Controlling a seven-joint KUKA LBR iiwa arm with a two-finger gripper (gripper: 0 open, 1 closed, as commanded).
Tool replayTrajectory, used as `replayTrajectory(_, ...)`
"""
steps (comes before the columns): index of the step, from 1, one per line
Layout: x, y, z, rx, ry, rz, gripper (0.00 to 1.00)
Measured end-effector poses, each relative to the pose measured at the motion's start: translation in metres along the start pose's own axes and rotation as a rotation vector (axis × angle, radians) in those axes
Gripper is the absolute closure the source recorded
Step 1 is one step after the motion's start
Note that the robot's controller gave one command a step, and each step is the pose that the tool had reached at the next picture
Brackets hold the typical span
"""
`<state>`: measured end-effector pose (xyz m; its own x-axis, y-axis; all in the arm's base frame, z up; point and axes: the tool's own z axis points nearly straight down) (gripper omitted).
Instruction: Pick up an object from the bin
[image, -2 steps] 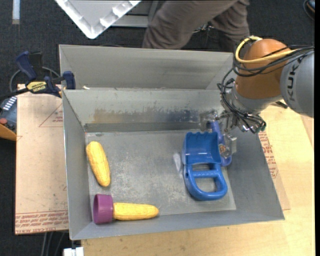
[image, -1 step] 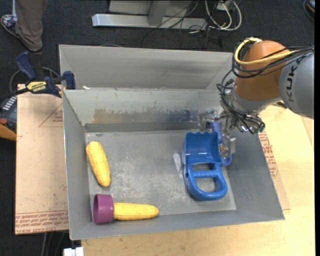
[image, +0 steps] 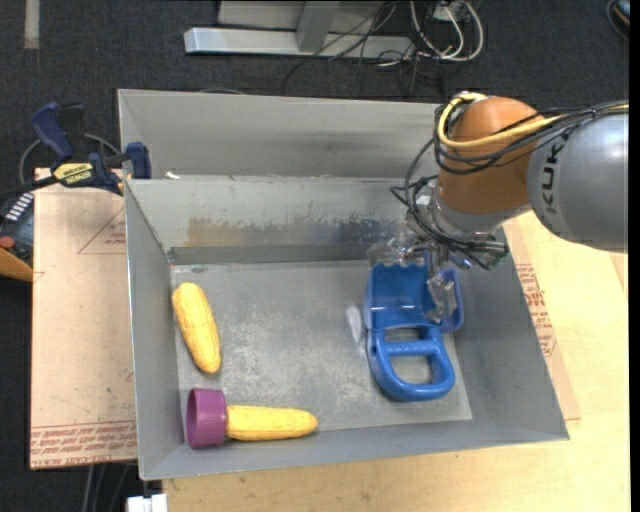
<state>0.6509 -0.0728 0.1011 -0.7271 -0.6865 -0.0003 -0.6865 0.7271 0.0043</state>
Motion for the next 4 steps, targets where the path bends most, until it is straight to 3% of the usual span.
replayTrajectory(1, -0.0019, 0.0038, 0.0308, 0.006, -0.009, -0.003, 0.00)
replayTrajectory(2, -0.0055, 0.0041, 0.0274, -0.005, -0.001, -0.154, 1.00)
replayTrajectory(4, -0.0047, 0.0056, 0.0213, -0.008, 0.000, -0.153, 1.00)
